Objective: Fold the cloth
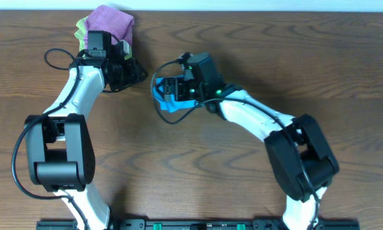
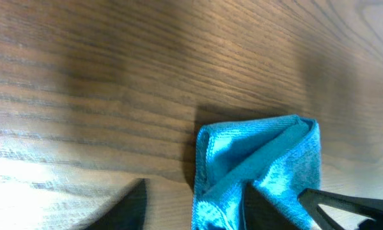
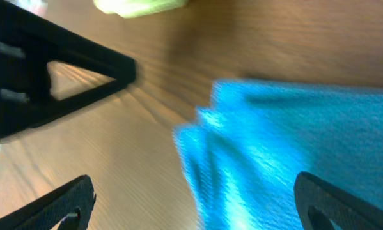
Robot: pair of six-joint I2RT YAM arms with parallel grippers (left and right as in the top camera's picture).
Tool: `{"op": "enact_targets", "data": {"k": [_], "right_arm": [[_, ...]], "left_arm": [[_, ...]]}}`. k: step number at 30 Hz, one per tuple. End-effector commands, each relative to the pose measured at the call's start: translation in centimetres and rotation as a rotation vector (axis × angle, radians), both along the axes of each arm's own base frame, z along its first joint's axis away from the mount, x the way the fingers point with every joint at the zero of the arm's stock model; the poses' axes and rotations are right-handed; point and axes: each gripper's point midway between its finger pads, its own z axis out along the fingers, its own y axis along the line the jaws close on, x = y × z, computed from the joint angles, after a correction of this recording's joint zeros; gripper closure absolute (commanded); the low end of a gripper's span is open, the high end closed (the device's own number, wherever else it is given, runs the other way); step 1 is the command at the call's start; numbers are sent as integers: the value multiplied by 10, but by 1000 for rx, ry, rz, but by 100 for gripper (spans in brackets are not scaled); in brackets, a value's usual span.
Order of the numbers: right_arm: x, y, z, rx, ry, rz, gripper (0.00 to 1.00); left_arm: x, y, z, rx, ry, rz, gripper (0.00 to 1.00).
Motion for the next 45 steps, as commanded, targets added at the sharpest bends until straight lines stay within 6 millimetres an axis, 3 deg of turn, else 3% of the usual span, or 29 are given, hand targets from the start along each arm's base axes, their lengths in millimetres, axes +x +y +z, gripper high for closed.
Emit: {"op": "enact_targets", "data": {"k": [1, 3, 6, 11, 20, 26, 31, 36, 45], "right_arm": [[20, -35, 50, -19, -115, -32, 1], [23, -60, 60, -66, -129, -58, 1], [22, -99, 75, -123, -136, -82, 1], [7, -145, 90, -186, -96, -112, 1], [-64, -204, 104, -311, -32, -69, 1], [-115, -247, 87, -292, -35, -183, 1], [-154, -264, 66, -180, -66, -302, 1], [-188, -263, 48, -115, -111, -341, 1], [-206, -261, 50, -88, -180, -344, 1]], "left_arm": [[2, 0, 31, -45, -54, -18, 30], [-1, -1, 34, -59, -47, -20, 22], [-5, -3, 39, -81, -43, -28, 2], [-12, -11, 42, -132, -22, -50, 5], [-29, -15, 37, -161, 62, -56, 5], [-37, -18, 33, -168, 108, -45, 4], [-51, -24, 21, -205, 161, -51, 5], [-70, -33, 9, -248, 221, -67, 5], [-87, -46, -8, -283, 264, -82, 5]]}}
